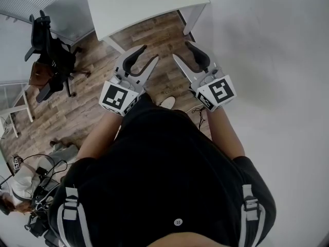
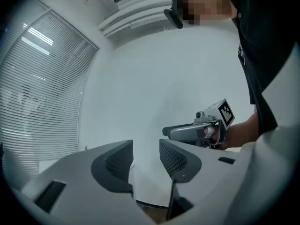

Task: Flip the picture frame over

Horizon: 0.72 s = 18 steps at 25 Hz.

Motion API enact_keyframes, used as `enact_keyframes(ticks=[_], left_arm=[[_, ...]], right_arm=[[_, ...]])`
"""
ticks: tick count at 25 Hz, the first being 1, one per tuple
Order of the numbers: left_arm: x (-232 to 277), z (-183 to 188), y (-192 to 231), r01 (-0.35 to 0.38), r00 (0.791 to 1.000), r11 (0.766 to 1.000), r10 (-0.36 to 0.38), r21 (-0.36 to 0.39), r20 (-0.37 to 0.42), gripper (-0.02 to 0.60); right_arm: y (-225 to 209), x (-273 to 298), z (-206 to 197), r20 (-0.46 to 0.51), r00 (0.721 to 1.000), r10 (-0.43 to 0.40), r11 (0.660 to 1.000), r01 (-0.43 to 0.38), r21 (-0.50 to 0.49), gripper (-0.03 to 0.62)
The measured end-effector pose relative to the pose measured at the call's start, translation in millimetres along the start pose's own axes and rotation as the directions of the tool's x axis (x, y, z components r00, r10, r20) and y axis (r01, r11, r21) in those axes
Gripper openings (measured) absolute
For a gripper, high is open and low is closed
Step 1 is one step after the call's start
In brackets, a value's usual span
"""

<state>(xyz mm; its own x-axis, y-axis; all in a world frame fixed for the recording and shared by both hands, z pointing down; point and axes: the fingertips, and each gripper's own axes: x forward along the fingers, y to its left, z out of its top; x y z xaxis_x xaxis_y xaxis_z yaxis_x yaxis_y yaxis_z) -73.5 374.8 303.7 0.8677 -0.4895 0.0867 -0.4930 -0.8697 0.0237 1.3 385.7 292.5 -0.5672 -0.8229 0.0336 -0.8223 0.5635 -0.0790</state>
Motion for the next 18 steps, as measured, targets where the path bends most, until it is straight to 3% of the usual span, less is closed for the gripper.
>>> enact_keyframes(ticks=[10, 18], left_arm=[[9, -3, 16, -0.01, 1.0, 1.0, 0.01, -0.022, -0.013, 0.316], [13, 3, 27, -0.031, 0.999, 0.999, 0.031, -0.028, -0.023, 0.341]], right_arm=[[-11, 8, 2, 0.008, 1.0, -0.02, 1.0, 0.02, -0.006, 0.32], [-20, 15, 7, 0.013, 0.999, -0.029, 1.0, 0.029, -0.008, 0.362]])
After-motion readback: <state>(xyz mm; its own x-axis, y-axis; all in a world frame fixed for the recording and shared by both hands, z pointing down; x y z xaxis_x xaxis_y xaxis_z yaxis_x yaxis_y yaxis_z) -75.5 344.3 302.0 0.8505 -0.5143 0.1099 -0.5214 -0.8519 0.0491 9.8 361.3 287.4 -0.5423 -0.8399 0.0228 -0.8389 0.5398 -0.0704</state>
